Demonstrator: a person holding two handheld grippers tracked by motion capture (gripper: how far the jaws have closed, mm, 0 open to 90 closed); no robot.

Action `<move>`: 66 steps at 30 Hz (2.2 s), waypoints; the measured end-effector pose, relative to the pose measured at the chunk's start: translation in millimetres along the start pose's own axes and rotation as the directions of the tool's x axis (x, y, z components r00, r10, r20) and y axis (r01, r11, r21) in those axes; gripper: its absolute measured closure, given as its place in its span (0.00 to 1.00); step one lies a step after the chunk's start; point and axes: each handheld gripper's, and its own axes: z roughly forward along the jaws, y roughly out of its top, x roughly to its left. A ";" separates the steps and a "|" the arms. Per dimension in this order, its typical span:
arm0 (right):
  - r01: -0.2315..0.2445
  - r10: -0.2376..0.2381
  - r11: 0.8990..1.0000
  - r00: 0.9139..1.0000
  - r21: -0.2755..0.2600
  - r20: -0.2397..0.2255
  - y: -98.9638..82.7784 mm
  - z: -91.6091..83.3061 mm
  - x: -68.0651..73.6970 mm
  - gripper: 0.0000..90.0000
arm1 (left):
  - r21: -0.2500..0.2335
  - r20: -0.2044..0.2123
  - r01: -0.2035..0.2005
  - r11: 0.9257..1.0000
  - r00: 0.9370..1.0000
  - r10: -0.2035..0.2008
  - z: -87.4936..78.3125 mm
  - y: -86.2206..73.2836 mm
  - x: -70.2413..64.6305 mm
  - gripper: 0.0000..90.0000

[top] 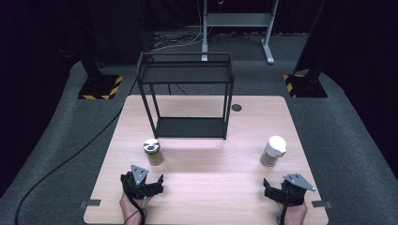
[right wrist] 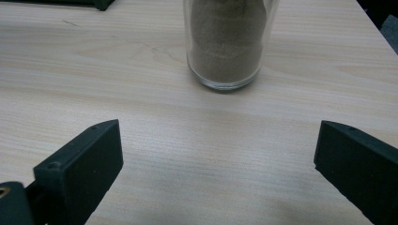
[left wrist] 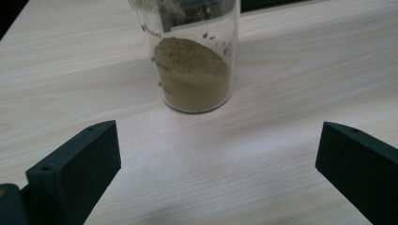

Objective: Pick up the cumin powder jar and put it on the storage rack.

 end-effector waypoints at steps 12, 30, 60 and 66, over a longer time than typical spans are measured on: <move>-0.007 0.007 1.000 1.000 -0.016 0.003 -3.0 -1.3 -0.3 0.00 | 0.015 0.006 -0.011 1.000 1.000 0.011 12.7 12.2 2.6 0.00; -0.005 0.005 1.000 1.000 -0.016 0.002 -2.8 -1.2 -0.3 0.00 | 0.001 0.007 0.001 1.000 1.000 -0.001 59.1 43.4 18.8 0.00; -0.008 0.008 1.000 1.000 -0.029 0.008 -5.3 -2.5 0.7 0.00 | -0.002 0.115 0.049 0.999 0.992 -0.049 49.6 43.7 37.5 0.34; -0.007 0.007 1.000 1.000 -0.030 0.009 -5.5 -2.6 0.8 0.00 | -0.004 0.122 0.040 0.999 0.992 -0.040 42.7 43.4 36.5 0.34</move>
